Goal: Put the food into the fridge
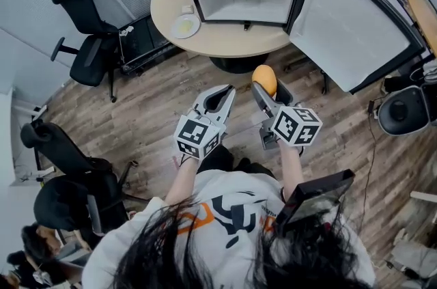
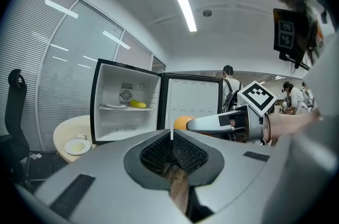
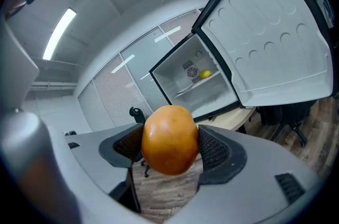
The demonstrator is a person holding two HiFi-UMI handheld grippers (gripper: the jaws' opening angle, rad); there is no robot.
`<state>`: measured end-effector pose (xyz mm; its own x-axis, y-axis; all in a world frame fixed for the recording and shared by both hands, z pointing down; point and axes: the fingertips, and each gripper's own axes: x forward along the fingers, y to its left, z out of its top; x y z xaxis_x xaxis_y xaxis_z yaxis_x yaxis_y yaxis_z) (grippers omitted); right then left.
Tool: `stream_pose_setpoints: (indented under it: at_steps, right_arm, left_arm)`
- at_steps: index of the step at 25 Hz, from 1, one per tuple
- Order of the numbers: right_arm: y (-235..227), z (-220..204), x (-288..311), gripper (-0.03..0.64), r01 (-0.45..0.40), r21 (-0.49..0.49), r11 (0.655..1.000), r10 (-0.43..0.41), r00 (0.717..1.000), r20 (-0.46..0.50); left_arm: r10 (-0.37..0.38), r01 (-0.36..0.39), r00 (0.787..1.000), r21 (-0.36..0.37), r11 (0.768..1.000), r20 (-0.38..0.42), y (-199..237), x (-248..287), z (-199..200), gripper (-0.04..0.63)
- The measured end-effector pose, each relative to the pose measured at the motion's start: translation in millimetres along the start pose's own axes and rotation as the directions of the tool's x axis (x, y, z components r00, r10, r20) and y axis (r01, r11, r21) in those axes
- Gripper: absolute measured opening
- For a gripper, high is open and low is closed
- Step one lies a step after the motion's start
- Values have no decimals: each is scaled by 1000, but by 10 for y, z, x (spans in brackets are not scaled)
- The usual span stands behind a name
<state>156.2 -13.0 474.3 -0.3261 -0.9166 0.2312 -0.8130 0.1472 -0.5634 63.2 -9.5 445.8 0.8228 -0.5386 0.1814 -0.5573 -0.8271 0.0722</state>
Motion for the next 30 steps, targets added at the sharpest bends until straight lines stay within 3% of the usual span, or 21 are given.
stream_pose_setpoints:
  at_steps: [12,30]
  right_arm:
    - [-226,146,411,333,56,27,998,-57,998,14]
    - [-376,597,1494,333,167,38,985,-169,985,46]
  left_arm:
    - [-51,51,998,2,999,-23,375,380,-33,25]
    - [-135,135,991,-6,991,14,1632,1045,267,25]
